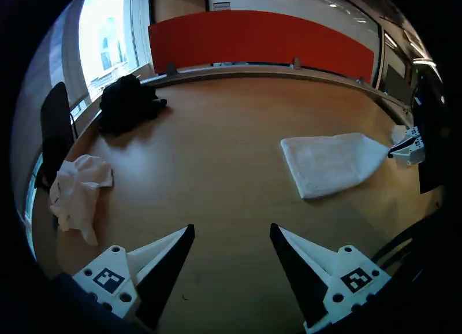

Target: Fold towel

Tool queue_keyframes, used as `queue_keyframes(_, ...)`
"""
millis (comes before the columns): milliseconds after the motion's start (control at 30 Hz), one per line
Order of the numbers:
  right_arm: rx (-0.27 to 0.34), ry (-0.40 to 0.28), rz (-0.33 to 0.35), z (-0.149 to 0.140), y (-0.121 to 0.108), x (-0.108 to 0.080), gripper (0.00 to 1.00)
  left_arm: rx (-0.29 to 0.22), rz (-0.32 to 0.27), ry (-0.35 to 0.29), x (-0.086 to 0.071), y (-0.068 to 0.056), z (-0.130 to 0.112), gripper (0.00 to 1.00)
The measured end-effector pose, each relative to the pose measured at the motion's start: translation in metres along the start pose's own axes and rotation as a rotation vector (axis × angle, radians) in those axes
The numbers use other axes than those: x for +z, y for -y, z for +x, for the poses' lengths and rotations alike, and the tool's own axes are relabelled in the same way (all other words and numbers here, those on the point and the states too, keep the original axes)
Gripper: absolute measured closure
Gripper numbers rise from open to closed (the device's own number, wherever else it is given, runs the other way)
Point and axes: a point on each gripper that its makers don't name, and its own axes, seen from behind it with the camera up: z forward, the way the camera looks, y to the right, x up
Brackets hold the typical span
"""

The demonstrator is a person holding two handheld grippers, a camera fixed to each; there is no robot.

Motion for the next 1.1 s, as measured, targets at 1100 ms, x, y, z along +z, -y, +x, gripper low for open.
queue_keyframes(1100,-0.287,-0.172,0.124,0.161,0.067,0.012,0.96,-0.08,0.032,-0.06,-0.034,0.009,-0.005,0.03)
